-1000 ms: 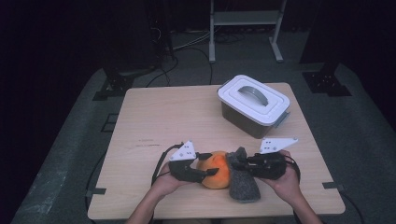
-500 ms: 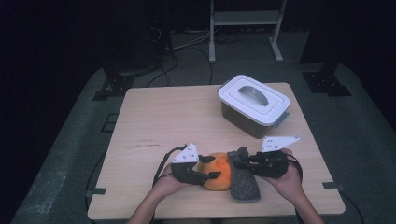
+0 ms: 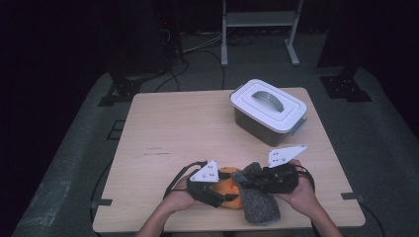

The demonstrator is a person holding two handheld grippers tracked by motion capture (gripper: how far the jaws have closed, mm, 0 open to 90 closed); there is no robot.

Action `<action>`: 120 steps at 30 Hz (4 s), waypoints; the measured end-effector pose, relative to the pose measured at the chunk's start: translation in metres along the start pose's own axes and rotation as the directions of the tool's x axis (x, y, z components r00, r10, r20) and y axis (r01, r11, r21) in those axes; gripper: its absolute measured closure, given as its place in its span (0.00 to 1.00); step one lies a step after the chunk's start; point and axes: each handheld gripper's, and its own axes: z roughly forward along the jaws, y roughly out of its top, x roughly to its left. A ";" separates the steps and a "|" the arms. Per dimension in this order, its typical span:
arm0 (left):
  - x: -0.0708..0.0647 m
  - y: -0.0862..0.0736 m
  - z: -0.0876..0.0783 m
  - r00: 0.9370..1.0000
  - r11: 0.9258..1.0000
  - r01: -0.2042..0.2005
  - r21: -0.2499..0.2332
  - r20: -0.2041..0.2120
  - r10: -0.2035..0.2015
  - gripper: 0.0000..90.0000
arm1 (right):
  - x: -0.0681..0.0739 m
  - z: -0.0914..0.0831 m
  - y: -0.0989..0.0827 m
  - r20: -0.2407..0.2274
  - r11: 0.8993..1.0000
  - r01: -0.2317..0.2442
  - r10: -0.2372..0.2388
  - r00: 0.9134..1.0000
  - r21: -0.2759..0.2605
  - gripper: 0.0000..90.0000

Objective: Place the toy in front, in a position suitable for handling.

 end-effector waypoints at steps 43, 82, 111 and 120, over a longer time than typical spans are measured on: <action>0.035 -0.023 -0.030 0.991 0.989 0.129 -0.078 -0.015 -0.131 0.44 | -0.045 -0.011 -0.041 -0.006 0.976 -0.212 0.213 0.977 0.044 0.86; 0.027 -0.010 -0.028 0.985 0.976 0.154 -0.157 -0.058 -0.165 0.52 | -0.023 0.002 -0.016 0.111 0.996 -0.093 0.094 0.989 -0.018 0.86; 0.023 -0.009 -0.017 0.983 0.989 0.111 -0.097 -0.132 -0.124 0.47 | -0.014 -0.005 -0.009 0.143 0.995 -0.056 0.067 0.987 -0.080 0.86; 0.028 -0.009 -0.015 0.972 0.983 0.159 -0.088 -0.159 -0.171 0.15 | -0.022 -0.002 -0.016 0.133 0.994 -0.082 0.092 0.987 -0.075 0.86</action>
